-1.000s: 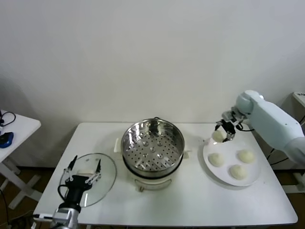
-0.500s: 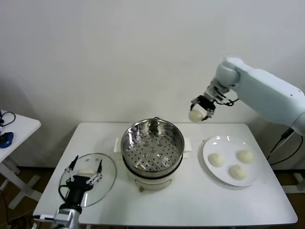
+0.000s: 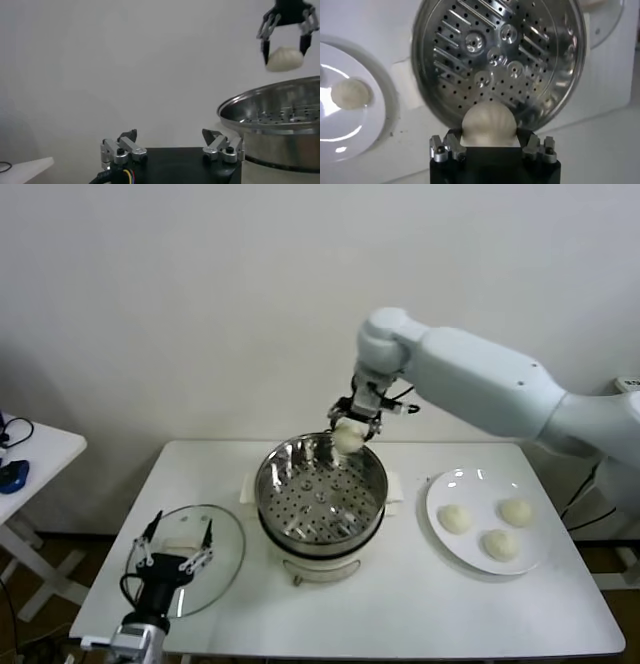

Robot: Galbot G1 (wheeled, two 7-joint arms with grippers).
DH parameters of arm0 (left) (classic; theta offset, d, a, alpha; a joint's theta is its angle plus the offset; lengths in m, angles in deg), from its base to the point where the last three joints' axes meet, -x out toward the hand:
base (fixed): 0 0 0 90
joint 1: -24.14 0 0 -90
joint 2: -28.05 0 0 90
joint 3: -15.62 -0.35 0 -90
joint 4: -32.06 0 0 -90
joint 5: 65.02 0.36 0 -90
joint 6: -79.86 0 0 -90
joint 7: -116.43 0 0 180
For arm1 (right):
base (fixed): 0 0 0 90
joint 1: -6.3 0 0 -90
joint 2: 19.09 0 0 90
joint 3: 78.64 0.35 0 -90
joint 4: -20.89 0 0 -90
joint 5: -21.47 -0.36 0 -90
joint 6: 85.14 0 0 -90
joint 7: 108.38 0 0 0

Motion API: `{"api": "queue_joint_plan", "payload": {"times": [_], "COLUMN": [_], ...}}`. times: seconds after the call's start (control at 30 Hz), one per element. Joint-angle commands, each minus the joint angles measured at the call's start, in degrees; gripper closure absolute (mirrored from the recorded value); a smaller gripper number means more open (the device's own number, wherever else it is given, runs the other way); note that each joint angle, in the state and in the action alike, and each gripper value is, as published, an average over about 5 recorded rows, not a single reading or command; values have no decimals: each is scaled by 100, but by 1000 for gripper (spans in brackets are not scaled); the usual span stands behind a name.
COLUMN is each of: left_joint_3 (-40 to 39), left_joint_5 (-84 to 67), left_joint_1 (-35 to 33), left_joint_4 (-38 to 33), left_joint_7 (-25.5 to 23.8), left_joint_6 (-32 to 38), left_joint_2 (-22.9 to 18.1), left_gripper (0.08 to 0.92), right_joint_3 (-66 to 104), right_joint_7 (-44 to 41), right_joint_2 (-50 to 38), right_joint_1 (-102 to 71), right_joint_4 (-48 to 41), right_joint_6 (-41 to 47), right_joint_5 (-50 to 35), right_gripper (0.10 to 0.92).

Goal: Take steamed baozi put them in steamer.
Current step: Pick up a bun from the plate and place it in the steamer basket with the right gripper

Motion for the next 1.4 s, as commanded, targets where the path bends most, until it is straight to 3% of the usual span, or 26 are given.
{"api": "queue_joint_plan", "payload": {"times": [0.03, 0.3, 1.1, 1.4], "left_joint_3": [5, 19, -8, 0], "left_joint_5": [-8, -27, -13, -14], "left_joint_1": [-17, -22, 57, 57], "left_joint_4": [6, 17, 124, 140], "left_joint_7": [-6, -7, -4, -5], "left_joint_6": [10, 28, 27, 32], "left_joint_2": [-3, -26, -41, -44], "left_gripper": [177, 177, 177, 177], "right_joint_3": [27, 126, 81, 54], "right_joint_7": [5, 83, 84, 123], "right_joint_2": [794, 956, 613, 557], "right_joint_1": [-433, -737, -886, -909], "right_joint_4": [-126, -454, -381, -378], "right_joint_6": [-275, -478, -471, -461], "right_joint_5": [887, 1580, 1690, 1814], "right_gripper": [304, 304, 302, 213]}}
